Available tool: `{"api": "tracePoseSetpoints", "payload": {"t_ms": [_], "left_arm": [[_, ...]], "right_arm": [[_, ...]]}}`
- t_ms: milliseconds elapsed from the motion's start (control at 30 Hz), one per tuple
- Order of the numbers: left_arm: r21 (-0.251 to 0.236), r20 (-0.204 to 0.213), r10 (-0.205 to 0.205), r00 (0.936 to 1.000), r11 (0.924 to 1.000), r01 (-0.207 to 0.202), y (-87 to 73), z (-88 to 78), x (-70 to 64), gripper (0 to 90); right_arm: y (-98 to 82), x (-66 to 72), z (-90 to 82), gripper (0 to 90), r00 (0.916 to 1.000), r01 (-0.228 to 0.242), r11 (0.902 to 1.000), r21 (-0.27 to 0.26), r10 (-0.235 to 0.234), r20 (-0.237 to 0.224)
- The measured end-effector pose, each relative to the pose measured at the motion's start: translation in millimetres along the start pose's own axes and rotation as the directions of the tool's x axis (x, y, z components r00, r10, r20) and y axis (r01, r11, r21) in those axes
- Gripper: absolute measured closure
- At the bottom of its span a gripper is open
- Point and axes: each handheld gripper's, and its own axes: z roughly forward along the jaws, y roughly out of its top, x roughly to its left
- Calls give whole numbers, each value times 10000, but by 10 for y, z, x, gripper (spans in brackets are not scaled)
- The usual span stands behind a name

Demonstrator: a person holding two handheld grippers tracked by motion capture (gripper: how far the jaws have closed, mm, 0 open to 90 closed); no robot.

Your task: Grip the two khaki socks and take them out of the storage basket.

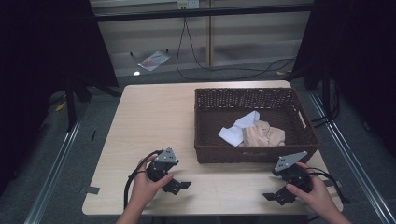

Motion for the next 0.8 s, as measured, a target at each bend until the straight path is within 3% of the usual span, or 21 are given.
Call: {"api": "tracePoseSetpoints", "payload": {"t_ms": [367, 533, 800], "left_arm": [[75, -48, -65, 10000, 10000, 65, 1, 5, 6, 30], [152, -21, -35, 10000, 9999, 35, 1, 11, 7, 29], [102, 35, -118, 9999, 9999, 118, -5, 11, 14, 29]], "right_arm": [[86, -5, -48, 37, 9991, 215, 9985, 510, -195, -387], [164, -8, -98, 38, 9972, 459, 9944, 948, -400, -629], [294, -13, -167, 41, 9952, 845, 9850, 1503, -758, -625]]}}
